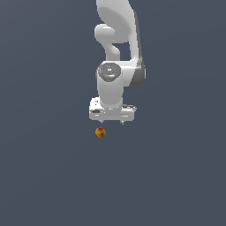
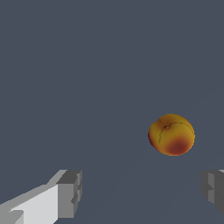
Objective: Pick up the object and move it to a goal position.
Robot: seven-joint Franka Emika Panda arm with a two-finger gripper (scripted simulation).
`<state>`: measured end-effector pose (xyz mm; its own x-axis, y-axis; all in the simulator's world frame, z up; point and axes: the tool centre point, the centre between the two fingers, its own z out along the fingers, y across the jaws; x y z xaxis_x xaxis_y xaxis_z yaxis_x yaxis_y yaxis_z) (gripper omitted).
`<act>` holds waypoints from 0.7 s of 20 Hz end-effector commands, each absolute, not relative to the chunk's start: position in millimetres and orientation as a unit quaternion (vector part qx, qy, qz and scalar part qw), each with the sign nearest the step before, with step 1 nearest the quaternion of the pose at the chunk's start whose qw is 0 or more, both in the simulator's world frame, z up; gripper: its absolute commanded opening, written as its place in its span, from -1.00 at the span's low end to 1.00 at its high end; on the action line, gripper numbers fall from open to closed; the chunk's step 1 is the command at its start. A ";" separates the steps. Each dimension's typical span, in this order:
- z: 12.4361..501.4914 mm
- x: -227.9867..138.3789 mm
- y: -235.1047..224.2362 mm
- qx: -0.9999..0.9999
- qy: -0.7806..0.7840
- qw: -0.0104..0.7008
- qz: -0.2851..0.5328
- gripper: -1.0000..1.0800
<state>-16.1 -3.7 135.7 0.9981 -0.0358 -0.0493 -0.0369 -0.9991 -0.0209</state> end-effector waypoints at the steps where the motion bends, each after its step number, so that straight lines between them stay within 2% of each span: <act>1: 135.7 -16.1 -3.7 -0.999 0.018 0.011 0.024 0.92; 14: 154.0 -10.8 -26.1 -1.000 0.025 0.003 0.017 0.92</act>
<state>-10.6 -26.3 154.0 0.9982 -0.0508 -0.0330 -0.0510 -0.9987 -0.0058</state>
